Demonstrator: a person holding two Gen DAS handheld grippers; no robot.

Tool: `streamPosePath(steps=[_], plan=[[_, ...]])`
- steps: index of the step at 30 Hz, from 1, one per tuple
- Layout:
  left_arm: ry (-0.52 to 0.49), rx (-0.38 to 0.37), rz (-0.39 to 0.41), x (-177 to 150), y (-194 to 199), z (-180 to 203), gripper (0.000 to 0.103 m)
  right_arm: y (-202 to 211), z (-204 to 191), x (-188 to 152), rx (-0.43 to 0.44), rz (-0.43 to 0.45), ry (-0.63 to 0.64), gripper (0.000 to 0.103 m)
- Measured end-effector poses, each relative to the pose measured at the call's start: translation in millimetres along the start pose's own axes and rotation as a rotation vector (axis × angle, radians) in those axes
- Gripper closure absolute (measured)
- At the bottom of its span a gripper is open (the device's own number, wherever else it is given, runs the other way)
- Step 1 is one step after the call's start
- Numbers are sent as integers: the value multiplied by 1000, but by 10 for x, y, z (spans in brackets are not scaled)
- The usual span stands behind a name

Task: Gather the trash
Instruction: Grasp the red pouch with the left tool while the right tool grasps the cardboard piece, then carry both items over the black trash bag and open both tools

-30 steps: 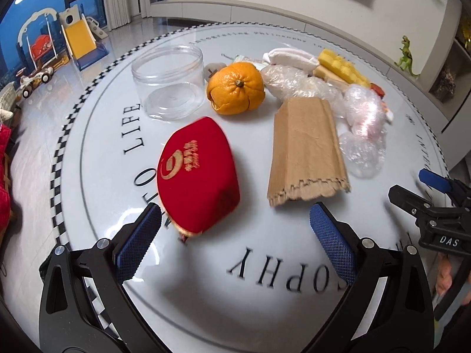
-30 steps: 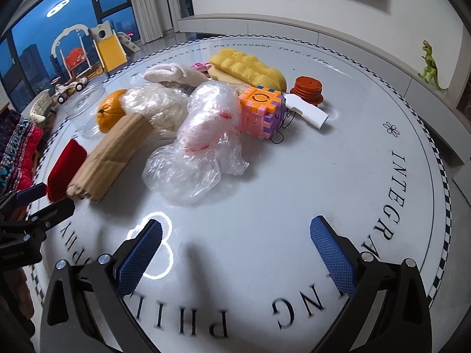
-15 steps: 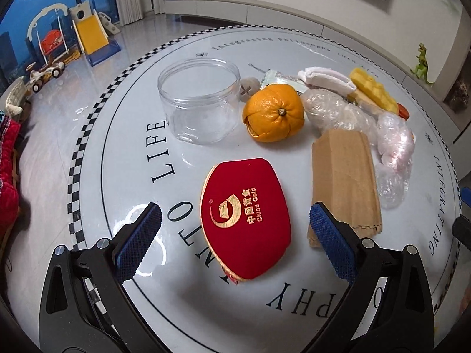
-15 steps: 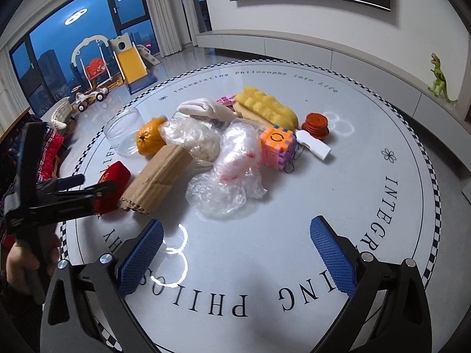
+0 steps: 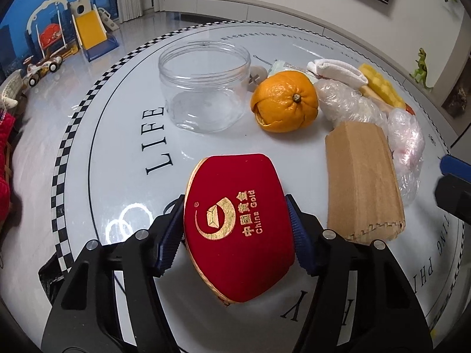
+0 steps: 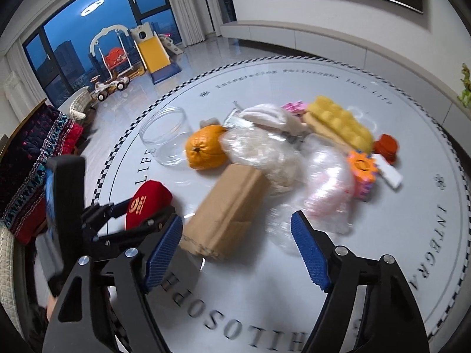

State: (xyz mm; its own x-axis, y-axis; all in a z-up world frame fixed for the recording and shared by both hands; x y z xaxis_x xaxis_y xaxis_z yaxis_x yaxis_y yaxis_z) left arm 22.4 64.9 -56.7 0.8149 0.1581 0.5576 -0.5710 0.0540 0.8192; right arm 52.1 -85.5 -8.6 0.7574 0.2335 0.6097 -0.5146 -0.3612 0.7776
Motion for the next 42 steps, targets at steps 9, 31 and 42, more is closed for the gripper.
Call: streamPosePath(steps=[9, 31, 42], plan=[[46, -13, 14, -82, 107, -188, 41, -601, -292, -4, -153, -129, 60, 51], [146, 27, 135, -467, 998, -791, 41, 265, -1159, -216, 107, 7, 116, 71], [289, 171, 140, -960, 1310, -1710, 41, 150, -2364, -602, 282, -59, 291, 71]])
Point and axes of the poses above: each gripper's, at about its wrist camera, not at the fingertips, and y roughly against the way its jaws point, z to its right, x to its top, the point moved 8 cm from there along -y, roughly the way its jaws point, and after that the axes turned 5 degrees about y, right-handed, at the moved point
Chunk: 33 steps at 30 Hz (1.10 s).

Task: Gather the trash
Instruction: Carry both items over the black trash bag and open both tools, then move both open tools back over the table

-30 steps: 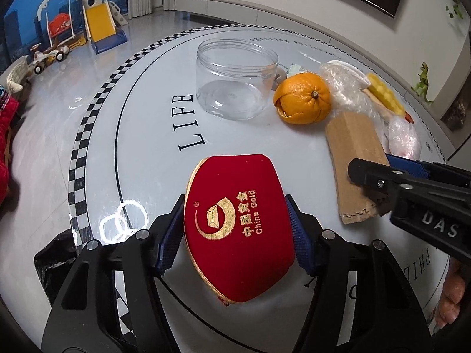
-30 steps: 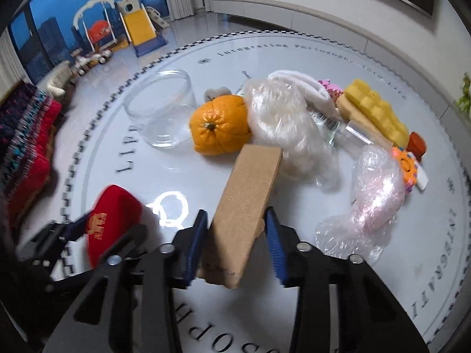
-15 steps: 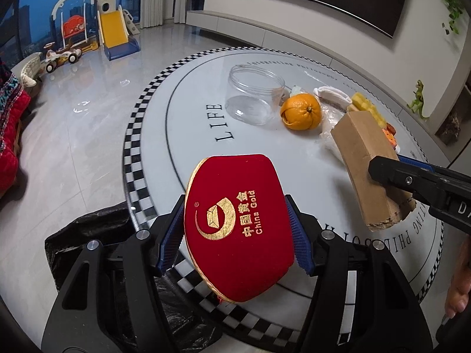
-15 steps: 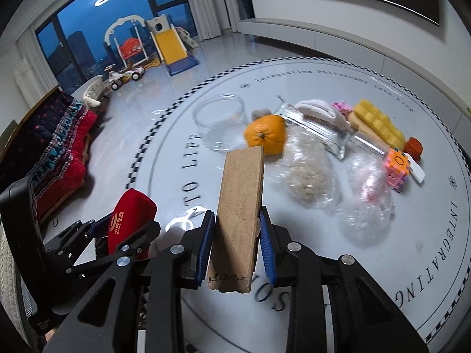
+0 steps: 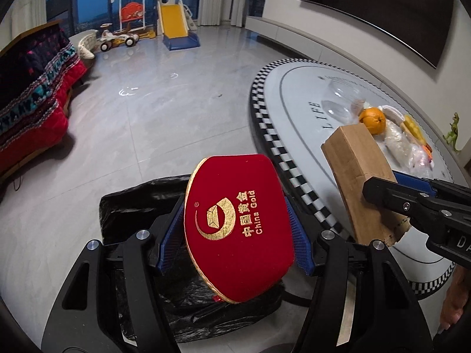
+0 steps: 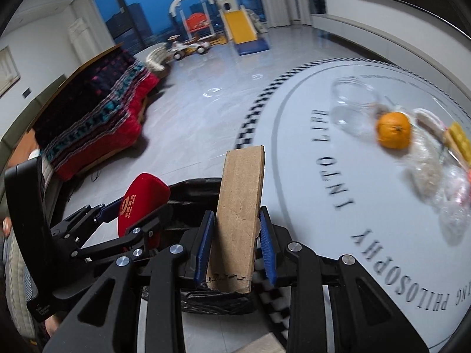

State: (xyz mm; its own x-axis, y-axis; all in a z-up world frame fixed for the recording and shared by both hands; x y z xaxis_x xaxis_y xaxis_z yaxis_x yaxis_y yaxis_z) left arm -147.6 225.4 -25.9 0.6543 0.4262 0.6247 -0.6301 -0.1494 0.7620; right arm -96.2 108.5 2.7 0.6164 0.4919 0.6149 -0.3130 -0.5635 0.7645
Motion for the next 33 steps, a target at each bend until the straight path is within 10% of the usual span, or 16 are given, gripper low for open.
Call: streamPosePath(steps=[8, 11, 18, 33], plan=[[115, 93, -60, -285, -59, -727, 38, -375, -759, -133, 115, -96, 126, 59], [159, 161, -68, -383, -77, -976, 6, -502, -826, -212, 129, -123, 118, 35], [272, 172, -59, -398, -14, -1307, 6, -514, -739, -255, 121, -124, 84, 35], [100, 73, -49, -128, -94, -401, 6, -122, -114, -193, 40, -35, 6, 35]])
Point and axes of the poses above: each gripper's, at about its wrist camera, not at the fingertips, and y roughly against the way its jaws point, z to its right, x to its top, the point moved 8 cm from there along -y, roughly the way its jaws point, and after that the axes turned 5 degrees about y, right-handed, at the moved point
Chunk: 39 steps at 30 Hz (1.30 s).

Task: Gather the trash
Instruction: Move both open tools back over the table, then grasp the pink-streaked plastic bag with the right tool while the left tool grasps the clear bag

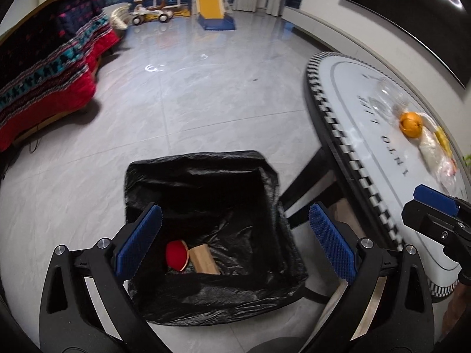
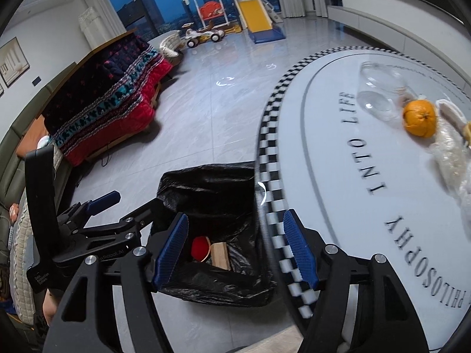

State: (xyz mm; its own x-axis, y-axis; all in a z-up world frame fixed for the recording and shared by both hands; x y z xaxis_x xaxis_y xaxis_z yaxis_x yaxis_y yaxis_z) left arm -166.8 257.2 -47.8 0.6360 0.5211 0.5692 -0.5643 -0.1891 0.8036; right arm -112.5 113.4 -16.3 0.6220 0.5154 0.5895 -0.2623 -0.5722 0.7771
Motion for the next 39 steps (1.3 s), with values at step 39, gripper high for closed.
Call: streamPosePath(steps=[39], plan=[[-324, -306, -149, 379, -822, 3507, 6, 675, 3551, -356, -308, 83, -567, 65]])
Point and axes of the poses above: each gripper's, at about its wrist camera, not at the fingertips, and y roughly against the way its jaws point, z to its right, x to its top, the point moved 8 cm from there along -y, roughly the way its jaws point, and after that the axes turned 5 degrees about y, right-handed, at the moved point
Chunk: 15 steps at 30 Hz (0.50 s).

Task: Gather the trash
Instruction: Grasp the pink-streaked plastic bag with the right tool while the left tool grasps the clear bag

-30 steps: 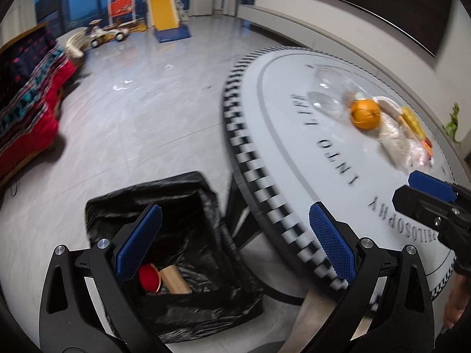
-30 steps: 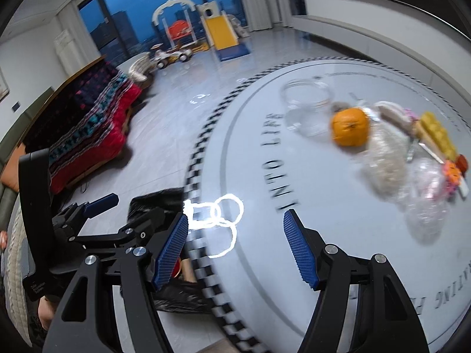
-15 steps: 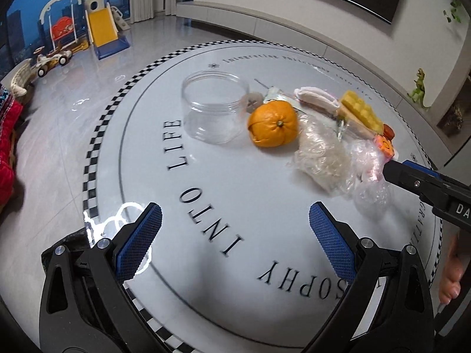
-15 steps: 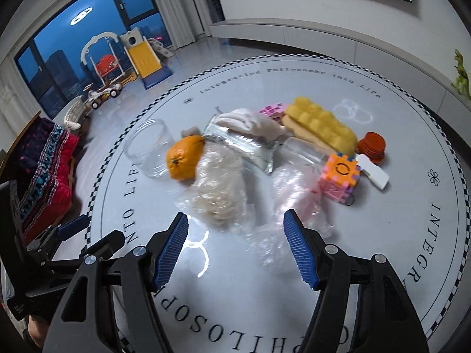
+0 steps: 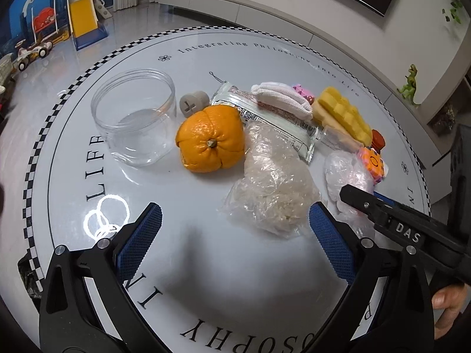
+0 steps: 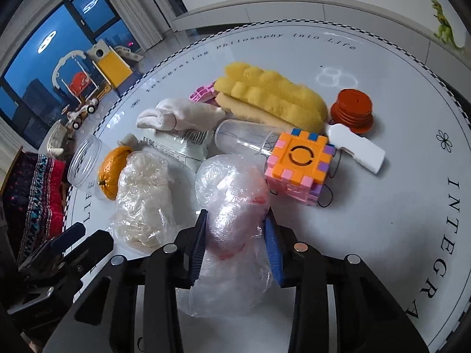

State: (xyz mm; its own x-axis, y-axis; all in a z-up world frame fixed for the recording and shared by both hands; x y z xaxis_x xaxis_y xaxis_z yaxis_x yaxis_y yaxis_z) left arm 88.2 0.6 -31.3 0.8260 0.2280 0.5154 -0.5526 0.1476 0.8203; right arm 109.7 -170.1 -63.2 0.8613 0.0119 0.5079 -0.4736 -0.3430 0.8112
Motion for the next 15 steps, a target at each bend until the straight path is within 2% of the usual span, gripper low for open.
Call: streamPosePath(steps=[3, 9, 11, 13, 14, 15], plan=[[8, -23, -16, 30, -114, 110, 6, 110, 85, -27, 0, 26, -24, 65], [-30, 10, -12, 90, -368, 261, 7, 165, 179, -90, 8, 32, -55, 64], [-30, 16, -19, 96, -433, 274, 19, 179, 188, -89, 7, 34, -58, 64], [-41, 7, -27, 75, -483, 300, 46, 205, 178, -100, 4, 36, -55, 64], [-64, 17, -17, 70, -469, 314, 54, 226, 180, -110, 2, 39, -54, 64], [-72, 15, -19, 49, -450, 327, 55, 247, 180, -114, 1, 42, -55, 64]])
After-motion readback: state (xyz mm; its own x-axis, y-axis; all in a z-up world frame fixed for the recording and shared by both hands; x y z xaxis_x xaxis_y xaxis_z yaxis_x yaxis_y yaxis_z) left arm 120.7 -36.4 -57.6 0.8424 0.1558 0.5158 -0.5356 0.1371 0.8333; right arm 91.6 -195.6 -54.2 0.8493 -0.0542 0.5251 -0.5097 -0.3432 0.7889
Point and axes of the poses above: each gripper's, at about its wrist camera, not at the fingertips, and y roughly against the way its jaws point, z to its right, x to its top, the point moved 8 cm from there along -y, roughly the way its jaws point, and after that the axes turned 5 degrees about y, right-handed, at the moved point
